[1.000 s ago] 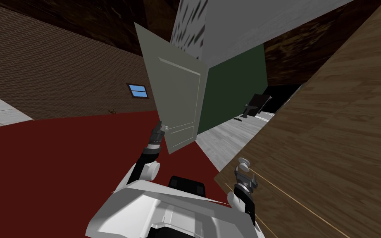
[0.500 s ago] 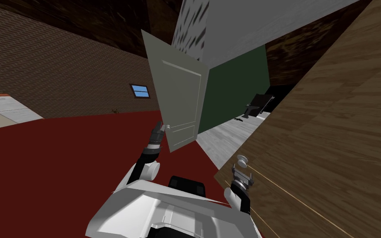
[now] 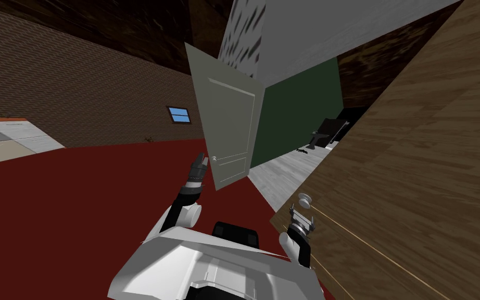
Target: Pull the door open
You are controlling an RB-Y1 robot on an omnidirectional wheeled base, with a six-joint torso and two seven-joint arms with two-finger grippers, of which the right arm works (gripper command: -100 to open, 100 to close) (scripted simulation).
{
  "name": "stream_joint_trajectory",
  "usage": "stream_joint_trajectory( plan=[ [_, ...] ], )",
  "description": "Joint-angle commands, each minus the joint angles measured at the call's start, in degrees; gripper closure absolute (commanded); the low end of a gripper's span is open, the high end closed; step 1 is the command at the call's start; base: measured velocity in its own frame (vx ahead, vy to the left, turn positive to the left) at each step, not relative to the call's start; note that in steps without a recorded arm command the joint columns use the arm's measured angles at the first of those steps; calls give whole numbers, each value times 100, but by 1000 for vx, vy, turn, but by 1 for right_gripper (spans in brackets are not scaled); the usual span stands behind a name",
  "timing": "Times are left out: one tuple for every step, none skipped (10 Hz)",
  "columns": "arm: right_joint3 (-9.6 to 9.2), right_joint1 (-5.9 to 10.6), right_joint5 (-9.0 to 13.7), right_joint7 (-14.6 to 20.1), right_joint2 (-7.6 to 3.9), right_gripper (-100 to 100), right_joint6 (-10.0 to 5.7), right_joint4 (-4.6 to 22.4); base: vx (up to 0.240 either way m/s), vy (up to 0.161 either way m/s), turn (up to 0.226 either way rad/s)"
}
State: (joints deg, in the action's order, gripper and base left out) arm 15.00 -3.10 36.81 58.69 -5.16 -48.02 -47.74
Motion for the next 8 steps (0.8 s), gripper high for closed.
stream_joint_trajectory(
  plan=[
    [-53, 63, 106, 277, 33, -100, -13, 28, -80, 1, 38],
    [-79, 83, 162, 405, 57, -100, -10, 17, -105, 2, 26],
    [-101, 100, 208, 510, 77, -100, -7, 8, -109, 6, 22],
    [-120, 113, 246, 600, 93, -100, -4, 0, -77, 4, 22],
    [-141, 129, 291, 703, 113, -100, -1, -9, -67, -6, 25],
    [-129, 107, 261, 629, 104, -100, -2, -17, -32, -4, 5],
    [-163, 25, 265, 847, -45, -100, -16, 34, 91, 0, -5],
    [-175, -7, 264, 923, -103, -100, -22, 55, 138, 19, -3]
  ],
)
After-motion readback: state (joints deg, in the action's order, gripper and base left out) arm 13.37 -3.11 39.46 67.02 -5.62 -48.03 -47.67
